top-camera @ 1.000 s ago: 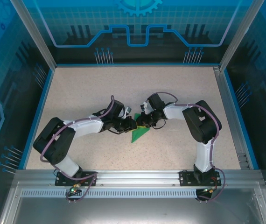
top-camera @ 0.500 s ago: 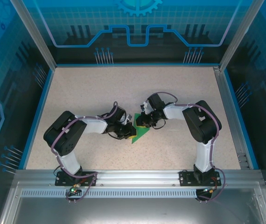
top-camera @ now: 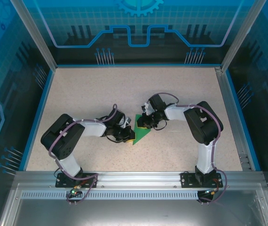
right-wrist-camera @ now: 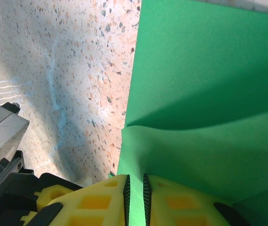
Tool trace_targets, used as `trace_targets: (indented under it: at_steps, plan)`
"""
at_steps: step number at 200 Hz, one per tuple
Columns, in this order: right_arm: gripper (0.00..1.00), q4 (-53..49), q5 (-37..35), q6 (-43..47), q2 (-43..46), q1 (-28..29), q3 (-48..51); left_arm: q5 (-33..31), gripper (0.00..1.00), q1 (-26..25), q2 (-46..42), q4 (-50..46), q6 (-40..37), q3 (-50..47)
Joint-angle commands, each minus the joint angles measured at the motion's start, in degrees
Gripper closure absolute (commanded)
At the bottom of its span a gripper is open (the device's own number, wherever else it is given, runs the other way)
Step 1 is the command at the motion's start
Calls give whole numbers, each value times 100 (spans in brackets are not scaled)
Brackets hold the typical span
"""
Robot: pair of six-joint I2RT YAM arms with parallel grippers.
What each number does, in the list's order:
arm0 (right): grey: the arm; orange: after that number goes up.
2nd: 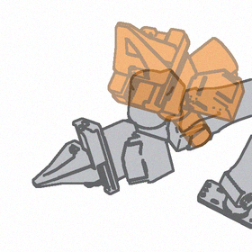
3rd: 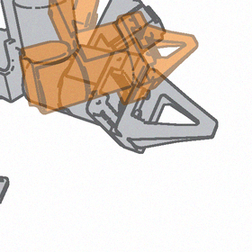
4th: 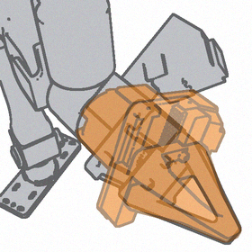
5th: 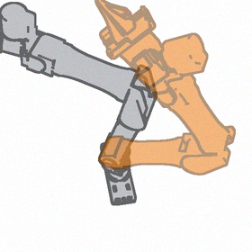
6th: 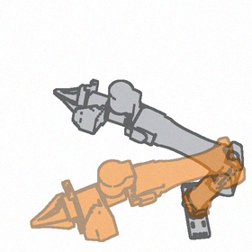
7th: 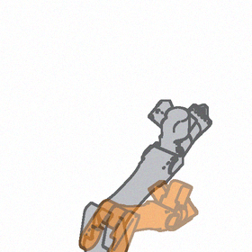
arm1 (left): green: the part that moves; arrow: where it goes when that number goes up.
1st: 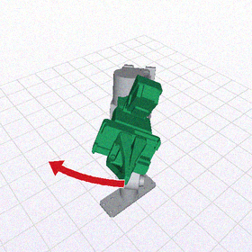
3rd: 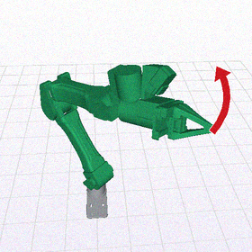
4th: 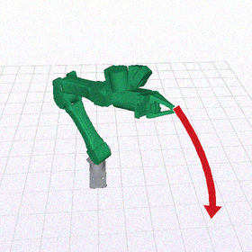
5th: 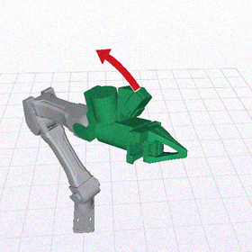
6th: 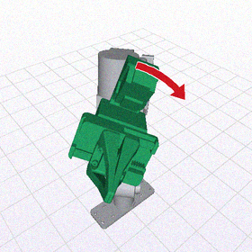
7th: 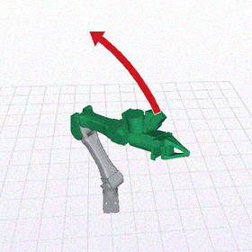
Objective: Fold a paper plane with a square sheet of paper (pick it up from the middle)
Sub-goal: Fourth fold the wing at the center of the table.
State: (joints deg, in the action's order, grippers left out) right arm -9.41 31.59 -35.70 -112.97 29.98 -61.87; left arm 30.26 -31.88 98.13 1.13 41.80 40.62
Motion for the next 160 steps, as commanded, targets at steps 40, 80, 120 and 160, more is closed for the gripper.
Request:
trace_targets:
  at_steps: [40,80,120,160]
  plan:
    - [81,-470,-620,133,-463,113,162,-125,84,-63,-650,-466,100,-142]
    - [81,-456,-630,125,-472,113,168,98,82,-187,-642,-192,159,288]
    - [81,-439,-619,96,-473,114,155,-247,82,-340,-381,-607,125,520]
    - [81,-464,-628,116,-463,113,149,-1170,80,-346,-981,-1498,-38,317]
